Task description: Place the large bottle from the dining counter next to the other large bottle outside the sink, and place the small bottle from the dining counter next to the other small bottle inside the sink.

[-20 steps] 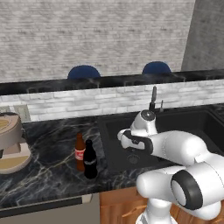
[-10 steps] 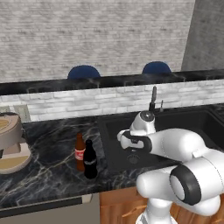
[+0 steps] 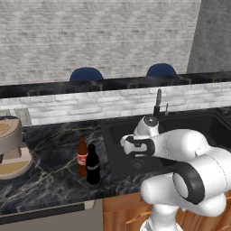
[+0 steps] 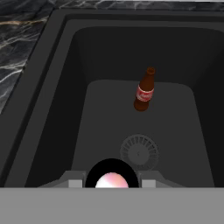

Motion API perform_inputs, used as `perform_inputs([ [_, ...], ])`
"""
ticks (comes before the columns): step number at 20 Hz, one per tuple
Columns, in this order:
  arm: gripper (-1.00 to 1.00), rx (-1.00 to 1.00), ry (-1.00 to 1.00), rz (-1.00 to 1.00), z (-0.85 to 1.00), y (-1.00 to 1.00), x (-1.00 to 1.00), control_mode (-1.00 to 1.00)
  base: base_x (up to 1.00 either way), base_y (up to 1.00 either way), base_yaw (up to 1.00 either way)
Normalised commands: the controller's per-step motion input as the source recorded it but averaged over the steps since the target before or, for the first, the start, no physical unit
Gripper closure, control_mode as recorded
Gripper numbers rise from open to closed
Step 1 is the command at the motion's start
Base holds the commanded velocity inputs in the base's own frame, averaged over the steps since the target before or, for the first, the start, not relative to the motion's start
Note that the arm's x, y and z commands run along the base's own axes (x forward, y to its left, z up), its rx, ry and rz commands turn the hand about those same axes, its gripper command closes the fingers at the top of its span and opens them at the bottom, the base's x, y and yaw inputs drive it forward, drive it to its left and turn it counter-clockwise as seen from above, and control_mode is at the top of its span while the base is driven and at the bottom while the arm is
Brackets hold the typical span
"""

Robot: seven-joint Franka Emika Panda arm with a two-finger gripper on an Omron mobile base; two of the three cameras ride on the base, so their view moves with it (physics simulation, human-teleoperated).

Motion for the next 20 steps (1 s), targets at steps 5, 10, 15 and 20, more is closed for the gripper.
perform_inputs([
  [5, 1.0, 0.01, -0.02, 0.0, -0.08, 0.0, 0.0, -1.0, 0.0, 0.0, 0.0],
  [10, 1.0, 0.03, -0.05, 0.0, -0.12, 0.0, 0.0, -1.0, 0.0, 0.0, 0.0],
  [15, 1.0, 0.03, -0.03, 0.0, -0.3, -0.03, 0.0, -1.0, 0.0, 0.0, 0.0],
  [20, 1.0, 0.01, -0.02, 0.0, -0.2, -0.06, 0.0, -1.0, 0.0, 0.0, 0.0],
])
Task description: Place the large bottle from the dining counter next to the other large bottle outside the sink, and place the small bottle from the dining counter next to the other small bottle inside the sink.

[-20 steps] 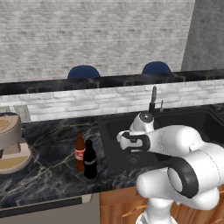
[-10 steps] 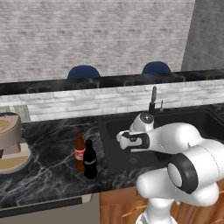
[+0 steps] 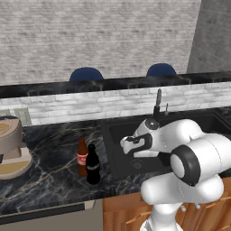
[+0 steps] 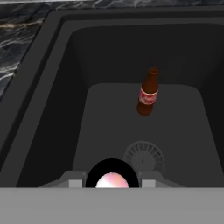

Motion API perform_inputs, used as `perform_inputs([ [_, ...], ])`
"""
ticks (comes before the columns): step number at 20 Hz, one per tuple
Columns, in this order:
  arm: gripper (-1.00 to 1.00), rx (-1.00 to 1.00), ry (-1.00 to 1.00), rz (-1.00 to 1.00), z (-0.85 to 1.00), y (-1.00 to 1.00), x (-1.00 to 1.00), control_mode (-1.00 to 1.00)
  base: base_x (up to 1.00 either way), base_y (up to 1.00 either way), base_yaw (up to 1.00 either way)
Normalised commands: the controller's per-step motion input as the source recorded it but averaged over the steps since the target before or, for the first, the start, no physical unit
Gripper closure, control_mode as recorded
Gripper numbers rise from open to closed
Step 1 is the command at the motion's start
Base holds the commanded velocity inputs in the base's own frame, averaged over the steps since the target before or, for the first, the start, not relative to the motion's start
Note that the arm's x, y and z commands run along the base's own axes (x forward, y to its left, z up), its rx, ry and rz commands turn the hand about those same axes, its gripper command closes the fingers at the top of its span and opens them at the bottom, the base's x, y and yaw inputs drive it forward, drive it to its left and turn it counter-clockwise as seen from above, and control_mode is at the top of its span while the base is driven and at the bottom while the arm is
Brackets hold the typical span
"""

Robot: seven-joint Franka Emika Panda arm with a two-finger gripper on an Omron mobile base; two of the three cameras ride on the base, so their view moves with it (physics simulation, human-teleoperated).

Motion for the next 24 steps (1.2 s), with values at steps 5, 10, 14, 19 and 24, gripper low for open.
perform_inputs([
  [5, 1.0, 0.0, -0.01, 0.0, 0.0, -0.11, 0.0, -1.0, 0.0, 0.0, 0.0],
  [10, 1.0, 0.0, 0.0, 0.0, -0.01, -0.16, 0.0, -1.0, 0.0, 0.0, 0.0],
  [14, 1.0, 0.0, 0.02, 0.0, 0.0, -0.27, 0.0, -1.0, 0.0, 0.0, 0.0],
  [19, 1.0, 0.0, 0.01, 0.0, -0.06, -0.16, 0.0, -1.0, 0.0, 0.0, 0.0],
  [24, 1.0, 0.0, 0.0, 0.0, -0.06, -0.09, 0.0, -1.0, 0.0, 0.0, 0.0],
])
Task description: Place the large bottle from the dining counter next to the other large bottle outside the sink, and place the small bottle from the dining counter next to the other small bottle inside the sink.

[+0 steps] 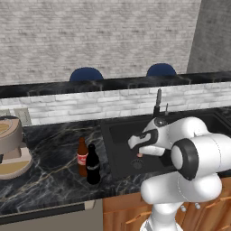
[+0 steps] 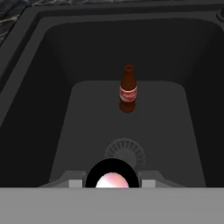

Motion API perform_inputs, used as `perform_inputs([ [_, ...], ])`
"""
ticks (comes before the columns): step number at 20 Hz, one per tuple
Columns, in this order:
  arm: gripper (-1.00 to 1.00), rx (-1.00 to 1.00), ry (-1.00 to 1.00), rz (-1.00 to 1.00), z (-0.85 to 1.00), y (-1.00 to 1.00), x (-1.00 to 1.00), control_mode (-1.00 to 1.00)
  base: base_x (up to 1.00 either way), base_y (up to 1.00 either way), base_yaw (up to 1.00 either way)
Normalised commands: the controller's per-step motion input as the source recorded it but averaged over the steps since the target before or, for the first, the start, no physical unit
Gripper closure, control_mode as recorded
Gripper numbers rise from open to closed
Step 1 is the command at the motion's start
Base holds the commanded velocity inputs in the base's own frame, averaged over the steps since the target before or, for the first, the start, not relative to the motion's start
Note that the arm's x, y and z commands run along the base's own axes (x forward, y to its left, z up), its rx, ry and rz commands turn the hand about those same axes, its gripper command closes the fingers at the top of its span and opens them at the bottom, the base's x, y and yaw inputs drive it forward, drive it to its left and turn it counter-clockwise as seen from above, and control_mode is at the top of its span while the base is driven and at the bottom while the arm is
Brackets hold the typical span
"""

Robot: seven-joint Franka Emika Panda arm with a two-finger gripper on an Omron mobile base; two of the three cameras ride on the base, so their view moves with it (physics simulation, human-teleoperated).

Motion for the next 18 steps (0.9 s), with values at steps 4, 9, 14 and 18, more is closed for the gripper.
perform_inputs([
  [4, 1.0, 0.0, -0.01, 0.0, -0.08, -0.17, 0.0, -1.0, 0.0, 0.0, 0.0],
  [9, 1.0, 0.0, -0.05, 0.0, -0.13, -0.02, 0.0, -1.0, 0.0, 0.0, 0.0],
  [14, 1.0, 0.0, -0.05, 0.0, -0.16, 0.0, 0.0, -1.0, 0.0, 0.0, 0.0],
  [18, 1.0, 0.0, -0.03, 0.0, -0.15, 0.0, 0.0, -1.0, 0.0, 0.0, 0.0],
])
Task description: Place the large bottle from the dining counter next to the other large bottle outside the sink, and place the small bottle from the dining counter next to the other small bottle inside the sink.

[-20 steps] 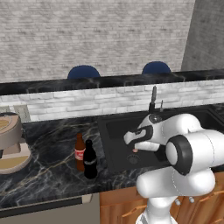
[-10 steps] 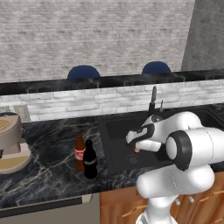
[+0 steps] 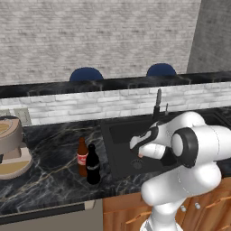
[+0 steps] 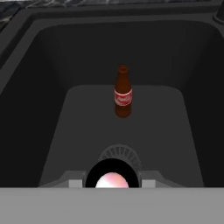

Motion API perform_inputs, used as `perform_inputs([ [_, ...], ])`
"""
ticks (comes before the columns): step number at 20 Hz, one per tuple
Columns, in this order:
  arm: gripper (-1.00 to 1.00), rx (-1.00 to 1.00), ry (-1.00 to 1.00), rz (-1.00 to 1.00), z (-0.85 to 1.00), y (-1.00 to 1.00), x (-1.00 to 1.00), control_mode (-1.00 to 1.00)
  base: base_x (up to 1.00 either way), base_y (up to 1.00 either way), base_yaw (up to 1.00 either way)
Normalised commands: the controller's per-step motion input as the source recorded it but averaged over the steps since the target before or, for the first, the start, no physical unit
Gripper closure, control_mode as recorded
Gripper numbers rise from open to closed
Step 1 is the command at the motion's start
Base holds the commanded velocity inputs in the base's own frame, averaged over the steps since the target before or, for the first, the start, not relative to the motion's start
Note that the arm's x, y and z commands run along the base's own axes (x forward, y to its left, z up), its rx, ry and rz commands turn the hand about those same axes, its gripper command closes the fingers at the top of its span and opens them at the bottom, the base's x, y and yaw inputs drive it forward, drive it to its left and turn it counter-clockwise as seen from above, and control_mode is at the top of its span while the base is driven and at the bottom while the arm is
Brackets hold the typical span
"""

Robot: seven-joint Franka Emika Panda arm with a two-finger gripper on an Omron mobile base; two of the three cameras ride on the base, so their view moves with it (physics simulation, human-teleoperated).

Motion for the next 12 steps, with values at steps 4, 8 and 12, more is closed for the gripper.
perform_inputs([
  [4, 1.0, 0.0, -0.02, 0.0, -0.11, 0.0, 0.0, -1.0, 0.0, 0.0, 0.0],
  [8, 1.0, 0.0, -0.03, 0.0, -0.12, 0.0, 0.0, -1.0, 0.0, 0.0, 0.0],
  [12, 1.0, 0.0, -0.03, 0.0, -0.15, 0.0, 0.0, -1.0, 0.0, 0.0, 0.0],
])
